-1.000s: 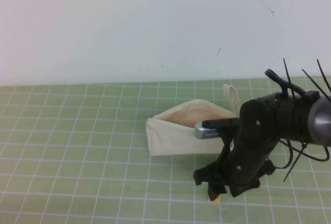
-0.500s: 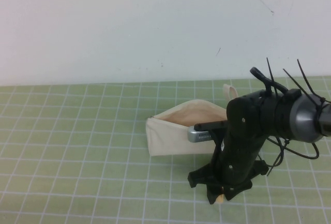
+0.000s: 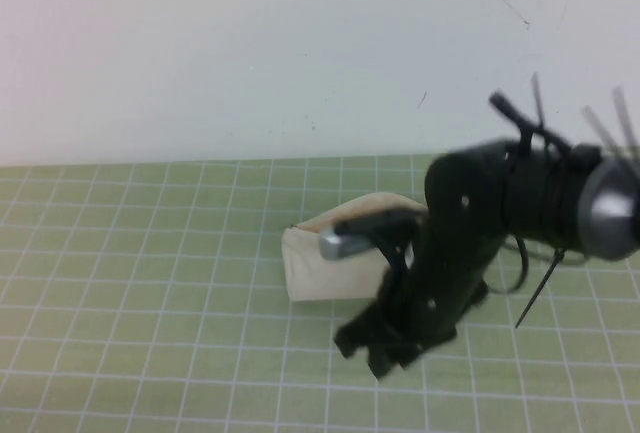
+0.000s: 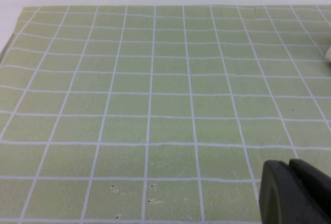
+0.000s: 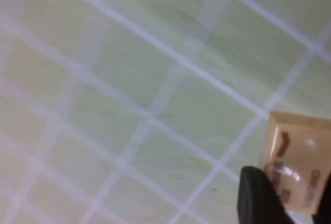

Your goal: Put eraser into pencil case

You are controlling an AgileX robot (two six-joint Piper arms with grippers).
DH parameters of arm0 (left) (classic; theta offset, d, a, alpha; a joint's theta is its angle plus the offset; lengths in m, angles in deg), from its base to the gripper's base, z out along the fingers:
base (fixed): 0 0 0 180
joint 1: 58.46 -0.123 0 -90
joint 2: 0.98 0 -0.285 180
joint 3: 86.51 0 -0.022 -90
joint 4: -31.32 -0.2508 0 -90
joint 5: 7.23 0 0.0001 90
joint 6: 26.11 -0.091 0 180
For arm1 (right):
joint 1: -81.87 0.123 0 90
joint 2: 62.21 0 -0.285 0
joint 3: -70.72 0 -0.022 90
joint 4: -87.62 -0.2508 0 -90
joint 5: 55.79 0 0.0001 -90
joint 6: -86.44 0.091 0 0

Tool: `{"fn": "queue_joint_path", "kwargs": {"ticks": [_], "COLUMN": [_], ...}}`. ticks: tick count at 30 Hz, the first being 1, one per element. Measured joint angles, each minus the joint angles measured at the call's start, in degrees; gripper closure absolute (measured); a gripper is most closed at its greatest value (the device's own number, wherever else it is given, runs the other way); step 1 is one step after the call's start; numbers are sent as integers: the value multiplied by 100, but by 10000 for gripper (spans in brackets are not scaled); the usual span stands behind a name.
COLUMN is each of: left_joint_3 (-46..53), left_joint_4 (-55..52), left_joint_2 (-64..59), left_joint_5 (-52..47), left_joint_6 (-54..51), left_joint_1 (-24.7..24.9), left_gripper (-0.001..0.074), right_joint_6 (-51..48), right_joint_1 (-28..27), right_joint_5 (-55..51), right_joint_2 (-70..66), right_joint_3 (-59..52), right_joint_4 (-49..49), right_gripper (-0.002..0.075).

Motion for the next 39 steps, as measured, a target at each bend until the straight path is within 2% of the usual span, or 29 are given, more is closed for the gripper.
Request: {"fn": "queue_joint_path", "kwargs": {"ticks": [7, 11, 16, 18, 23, 26, 28, 29, 32, 34, 39], "left_joint_3": [0, 0, 0, 0, 0, 0, 0, 0, 0, 0, 0], "left_joint_4": [0, 0, 0, 0, 0, 0, 0, 0, 0, 0, 0], "left_joint_2": [0, 0, 0, 0, 0, 0, 0, 0, 0, 0, 0], "left_joint_5": [0, 0, 0, 0, 0, 0, 0, 0, 0, 0, 0], "left_joint_6": [0, 0, 0, 0, 0, 0, 0, 0, 0, 0, 0], "left_joint_1": [0, 0, 0, 0, 0, 0, 0, 0, 0, 0, 0], "left_gripper": [736, 736, 736, 736, 736, 736, 736, 736, 736, 736, 736], "right_joint_6": [-41, 60, 313, 567, 905, 954, 939, 859, 375, 71, -496], "right_joint_1": [338, 143, -177, -259, -301, -301, -301, -301, -301, -301, -301], "right_joint_5": [-178, -88, -77, -38, 180, 161, -102, -306, -1056, -1586, -1896], "right_joint_2": [793, 777, 447, 291, 80, 46, 46, 59, 150, 262, 887], "right_joint_3": [1227, 1695, 1864, 1873, 1873, 1986, 2208, 2359, 2841, 3164, 3590], "right_joint_4": [1180, 1862, 1798, 1738, 1704, 1704, 1704, 1704, 1704, 1753, 2300], "right_gripper": [525, 525, 524, 491, 335, 322, 354, 393, 587, 661, 714]}}
